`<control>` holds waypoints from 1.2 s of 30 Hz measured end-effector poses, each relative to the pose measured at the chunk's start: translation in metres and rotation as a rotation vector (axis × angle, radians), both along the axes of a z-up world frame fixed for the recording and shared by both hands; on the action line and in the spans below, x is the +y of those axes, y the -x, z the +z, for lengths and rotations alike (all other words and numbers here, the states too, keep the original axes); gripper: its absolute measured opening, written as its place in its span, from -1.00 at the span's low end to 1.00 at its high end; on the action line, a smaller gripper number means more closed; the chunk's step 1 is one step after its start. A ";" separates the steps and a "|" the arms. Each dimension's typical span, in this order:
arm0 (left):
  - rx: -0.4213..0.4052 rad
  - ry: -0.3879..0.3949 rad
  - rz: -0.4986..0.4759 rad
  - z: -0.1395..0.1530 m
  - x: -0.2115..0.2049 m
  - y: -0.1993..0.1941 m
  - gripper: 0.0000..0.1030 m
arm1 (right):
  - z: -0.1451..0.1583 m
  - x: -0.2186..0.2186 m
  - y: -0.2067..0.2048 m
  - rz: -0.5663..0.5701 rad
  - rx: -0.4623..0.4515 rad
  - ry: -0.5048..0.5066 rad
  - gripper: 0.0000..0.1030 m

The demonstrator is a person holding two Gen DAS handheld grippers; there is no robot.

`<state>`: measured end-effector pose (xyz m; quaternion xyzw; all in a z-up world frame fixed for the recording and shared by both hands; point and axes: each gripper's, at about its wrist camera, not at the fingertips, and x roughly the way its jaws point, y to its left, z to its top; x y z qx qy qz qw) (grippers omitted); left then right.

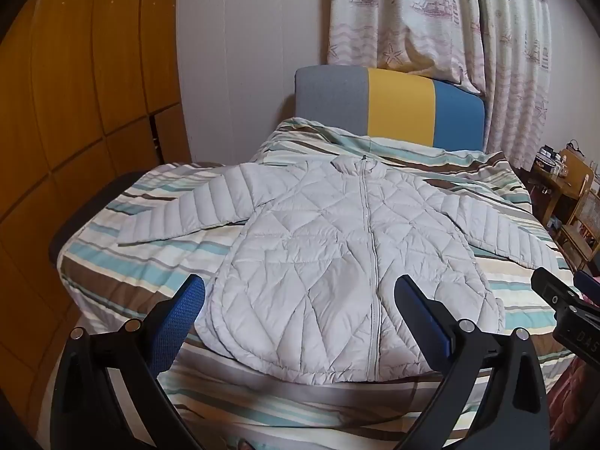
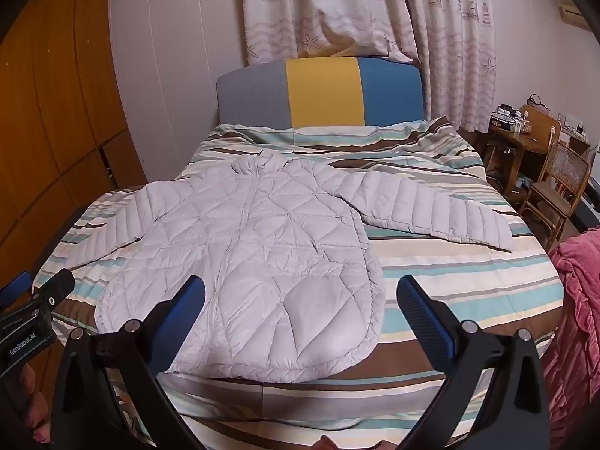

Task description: Fold large clothes

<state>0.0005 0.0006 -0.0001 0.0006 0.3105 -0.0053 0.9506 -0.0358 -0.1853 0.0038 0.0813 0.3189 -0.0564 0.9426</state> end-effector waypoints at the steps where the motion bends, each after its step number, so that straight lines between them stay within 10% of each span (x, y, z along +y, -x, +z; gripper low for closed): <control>1: -0.001 0.000 0.000 0.000 0.000 0.000 0.94 | 0.000 0.000 0.000 0.000 -0.002 0.002 0.97; 36: 0.018 -0.014 0.011 -0.017 -0.004 -0.001 0.94 | -0.003 -0.001 -0.002 0.002 0.015 0.000 0.97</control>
